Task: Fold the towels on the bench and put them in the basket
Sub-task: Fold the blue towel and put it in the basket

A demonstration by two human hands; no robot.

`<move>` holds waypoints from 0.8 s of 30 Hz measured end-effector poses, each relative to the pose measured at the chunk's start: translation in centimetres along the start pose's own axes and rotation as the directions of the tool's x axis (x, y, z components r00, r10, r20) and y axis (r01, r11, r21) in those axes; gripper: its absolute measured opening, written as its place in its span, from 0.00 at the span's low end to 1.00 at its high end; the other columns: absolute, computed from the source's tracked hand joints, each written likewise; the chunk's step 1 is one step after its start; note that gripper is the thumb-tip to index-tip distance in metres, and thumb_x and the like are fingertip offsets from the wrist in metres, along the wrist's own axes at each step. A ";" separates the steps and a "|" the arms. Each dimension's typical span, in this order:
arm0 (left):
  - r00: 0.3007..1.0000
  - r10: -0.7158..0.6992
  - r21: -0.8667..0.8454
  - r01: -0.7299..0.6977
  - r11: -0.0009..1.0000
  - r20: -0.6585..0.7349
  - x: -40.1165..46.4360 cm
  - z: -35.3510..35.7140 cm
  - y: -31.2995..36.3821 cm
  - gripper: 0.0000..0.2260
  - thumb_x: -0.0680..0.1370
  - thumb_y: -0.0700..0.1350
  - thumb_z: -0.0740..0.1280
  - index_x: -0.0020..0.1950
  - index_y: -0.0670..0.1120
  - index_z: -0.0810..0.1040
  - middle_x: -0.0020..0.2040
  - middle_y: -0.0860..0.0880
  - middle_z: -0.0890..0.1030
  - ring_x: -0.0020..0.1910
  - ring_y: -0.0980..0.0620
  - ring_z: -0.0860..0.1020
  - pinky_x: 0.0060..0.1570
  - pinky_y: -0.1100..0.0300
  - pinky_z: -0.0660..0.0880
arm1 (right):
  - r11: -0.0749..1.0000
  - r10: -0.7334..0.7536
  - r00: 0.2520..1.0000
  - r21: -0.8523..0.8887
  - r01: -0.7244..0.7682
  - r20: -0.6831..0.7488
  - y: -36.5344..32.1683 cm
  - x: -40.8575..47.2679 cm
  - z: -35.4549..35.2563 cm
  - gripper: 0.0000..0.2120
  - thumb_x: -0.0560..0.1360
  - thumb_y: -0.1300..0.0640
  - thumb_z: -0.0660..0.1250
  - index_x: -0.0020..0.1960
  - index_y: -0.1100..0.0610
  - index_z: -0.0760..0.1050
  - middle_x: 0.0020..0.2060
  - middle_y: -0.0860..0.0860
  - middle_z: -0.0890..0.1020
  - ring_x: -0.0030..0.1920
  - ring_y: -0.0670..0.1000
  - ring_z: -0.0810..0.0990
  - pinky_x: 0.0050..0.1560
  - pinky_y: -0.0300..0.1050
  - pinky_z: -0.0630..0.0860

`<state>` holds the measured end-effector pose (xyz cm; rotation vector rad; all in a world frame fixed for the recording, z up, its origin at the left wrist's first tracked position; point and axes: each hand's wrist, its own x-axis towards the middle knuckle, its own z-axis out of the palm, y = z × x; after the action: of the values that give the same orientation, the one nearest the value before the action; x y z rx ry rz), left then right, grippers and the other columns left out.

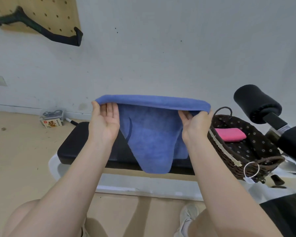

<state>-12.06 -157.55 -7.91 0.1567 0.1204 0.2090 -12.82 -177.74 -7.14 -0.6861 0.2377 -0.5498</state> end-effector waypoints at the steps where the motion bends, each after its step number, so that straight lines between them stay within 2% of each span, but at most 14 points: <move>1: 1.000 0.010 0.048 -0.012 0.999 0.029 0.3 0.6 0.1 0.09 0.79 0.48 0.62 0.47 0.43 0.77 0.36 0.50 0.84 0.39 0.56 0.83 0.42 0.61 0.80 | 0.998 -0.021 1.000 0.061 0.019 0.019 -0.3 0.4 0.9 0.21 0.79 0.66 0.48 0.70 0.56 0.63 0.55 0.54 0.75 0.46 0.53 0.80 0.41 0.46 0.82; 3: 1.000 0.007 0.196 -0.012 0.981 0.028 1.4 1.1 -0.1 0.09 0.80 0.50 0.60 0.47 0.47 0.77 0.37 0.55 0.84 0.43 0.58 0.82 0.49 0.61 0.77 | 0.994 -0.034 0.999 0.100 0.030 0.034 -0.7 1.7 2.0 0.22 0.80 0.65 0.49 0.72 0.54 0.62 0.54 0.53 0.75 0.46 0.51 0.80 0.43 0.46 0.81; 6: 0.996 -0.042 0.442 0.072 0.894 -0.077 4.1 0.0 -0.8 0.09 0.81 0.51 0.57 0.47 0.51 0.75 0.47 0.57 0.81 0.58 0.58 0.77 0.58 0.58 0.70 | 0.997 0.075 0.997 -0.028 -0.076 -0.016 0.4 4.9 1.8 0.21 0.80 0.64 0.51 0.72 0.54 0.63 0.54 0.52 0.76 0.45 0.50 0.80 0.42 0.44 0.80; 9: 0.987 -0.088 0.573 0.149 0.806 -0.133 7.1 -0.8 -2.0 0.10 0.82 0.51 0.55 0.50 0.51 0.74 0.60 0.56 0.77 0.65 0.57 0.72 0.63 0.53 0.66 | 0.956 0.196 0.973 -0.196 -0.216 -0.121 2.1 8.3 0.2 0.21 0.78 0.66 0.51 0.68 0.57 0.69 0.50 0.53 0.78 0.41 0.50 0.78 0.40 0.40 0.78; 11: 0.991 -0.093 0.580 0.133 0.803 -0.099 9.0 0.1 -3.0 0.11 0.82 0.52 0.54 0.56 0.50 0.73 0.65 0.55 0.74 0.67 0.56 0.70 0.67 0.51 0.63 | 0.943 0.234 0.967 -0.217 -0.252 -0.103 2.1 10.2 -0.2 0.18 0.76 0.65 0.51 0.61 0.56 0.72 0.45 0.51 0.77 0.39 0.49 0.75 0.44 0.41 0.76; 13: 0.997 -0.071 0.466 0.068 0.882 -0.010 10.3 1.7 -3.8 0.11 0.82 0.49 0.56 0.56 0.46 0.74 0.59 0.52 0.78 0.66 0.52 0.72 0.68 0.55 0.65 | 0.953 0.242 0.969 -0.175 -0.247 -0.049 1.5 11.7 0.2 0.13 0.77 0.62 0.52 0.55 0.53 0.71 0.46 0.51 0.78 0.41 0.49 0.75 0.60 0.50 0.73; 14: 0.998 -0.060 0.408 0.043 0.912 0.029 10.5 2.5 -4.1 0.10 0.82 0.48 0.57 0.55 0.45 0.75 0.54 0.50 0.80 0.63 0.51 0.74 0.67 0.57 0.68 | 0.962 0.233 0.972 -0.142 -0.234 -0.026 1.1 12.2 0.5 0.12 0.78 0.61 0.53 0.57 0.53 0.72 0.51 0.51 0.79 0.45 0.49 0.77 0.64 0.53 0.69; 16: 0.997 -0.029 0.354 0.004 0.935 0.066 10.5 3.3 -4.3 0.09 0.81 0.48 0.59 0.54 0.45 0.75 0.48 0.51 0.81 0.55 0.54 0.78 0.63 0.60 0.71 | 0.975 0.205 0.978 -0.090 -0.201 0.031 0.4 12.6 0.9 0.15 0.80 0.59 0.54 0.64 0.53 0.71 0.60 0.50 0.78 0.55 0.48 0.78 0.65 0.54 0.65; 18: 0.999 0.004 0.391 -0.019 0.920 0.039 10.5 2.6 -4.2 0.09 0.81 0.49 0.59 0.55 0.46 0.75 0.48 0.52 0.81 0.49 0.57 0.79 0.58 0.64 0.71 | 0.975 0.190 0.980 -0.133 -0.181 0.061 0.4 12.1 0.6 0.14 0.80 0.59 0.54 0.64 0.54 0.71 0.59 0.51 0.78 0.58 0.49 0.77 0.64 0.52 0.66; 20: 0.999 0.041 0.566 -0.018 0.824 -0.029 10.4 0.2 -4.0 0.10 0.81 0.49 0.59 0.56 0.47 0.75 0.50 0.53 0.81 0.48 0.59 0.78 0.54 0.65 0.72 | 0.924 0.174 0.984 -0.350 -0.154 0.026 1.1 11.5 -1.1 0.13 0.80 0.62 0.53 0.62 0.55 0.71 0.58 0.54 0.79 0.55 0.51 0.78 0.61 0.50 0.70; 22: 0.987 0.111 0.787 0.027 0.616 -0.120 10.0 -3.4 -3.6 0.07 0.79 0.47 0.62 0.49 0.46 0.78 0.46 0.51 0.81 0.47 0.55 0.79 0.47 0.64 0.73 | 0.792 0.172 0.984 -0.588 -0.167 -0.049 2.4 10.9 -3.9 0.15 0.80 0.64 0.52 0.64 0.59 0.69 0.60 0.58 0.77 0.48 0.52 0.79 0.55 0.48 0.74; 24: 0.967 0.162 0.895 0.110 0.433 -0.197 9.2 -7.2 -3.3 0.07 0.77 0.43 0.64 0.40 0.44 0.77 0.42 0.47 0.81 0.46 0.50 0.79 0.45 0.61 0.74 | 0.663 0.242 0.958 -0.694 -0.279 -0.155 3.7 10.1 -7.1 0.17 0.81 0.60 0.50 0.67 0.60 0.66 0.58 0.59 0.78 0.42 0.53 0.80 0.51 0.50 0.76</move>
<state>-3.45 -157.76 -16.47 1.2536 0.4997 0.1746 -5.61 -184.69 -15.22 -1.3769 0.6087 -0.1713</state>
